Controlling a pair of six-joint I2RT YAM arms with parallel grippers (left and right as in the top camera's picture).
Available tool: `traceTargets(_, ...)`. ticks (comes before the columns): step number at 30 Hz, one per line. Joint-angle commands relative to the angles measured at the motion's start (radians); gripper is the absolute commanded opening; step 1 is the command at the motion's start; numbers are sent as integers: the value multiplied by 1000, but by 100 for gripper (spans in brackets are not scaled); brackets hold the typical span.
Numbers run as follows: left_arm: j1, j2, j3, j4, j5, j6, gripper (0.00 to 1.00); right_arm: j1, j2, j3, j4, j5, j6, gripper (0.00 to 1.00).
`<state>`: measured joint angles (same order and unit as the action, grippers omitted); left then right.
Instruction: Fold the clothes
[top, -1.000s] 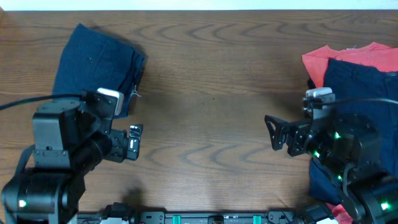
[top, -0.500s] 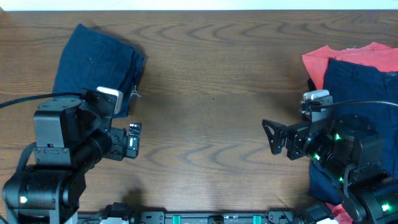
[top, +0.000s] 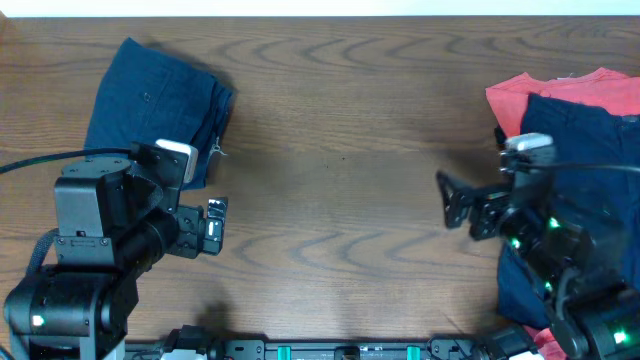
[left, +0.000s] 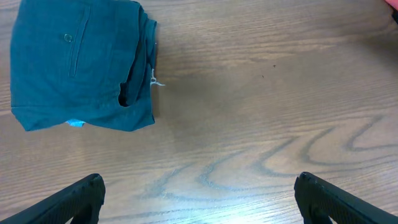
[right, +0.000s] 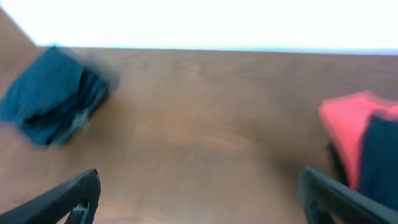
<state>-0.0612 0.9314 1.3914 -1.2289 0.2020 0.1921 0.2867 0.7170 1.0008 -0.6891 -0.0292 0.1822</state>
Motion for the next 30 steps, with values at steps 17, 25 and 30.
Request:
traceTargets(17, -4, 2, 7, -1, -9, 16, 98, -264, -647, -765, 350, -27, -93, 99)
traceTargets(25, -4, 2, 7, -1, -9, 16, 98, -264, -712, -993, 613, -27, -93, 99)
traceTargets(30, -4, 2, 7, -1, -9, 16, 98, -264, -712, -995, 621, -27, -93, 99)
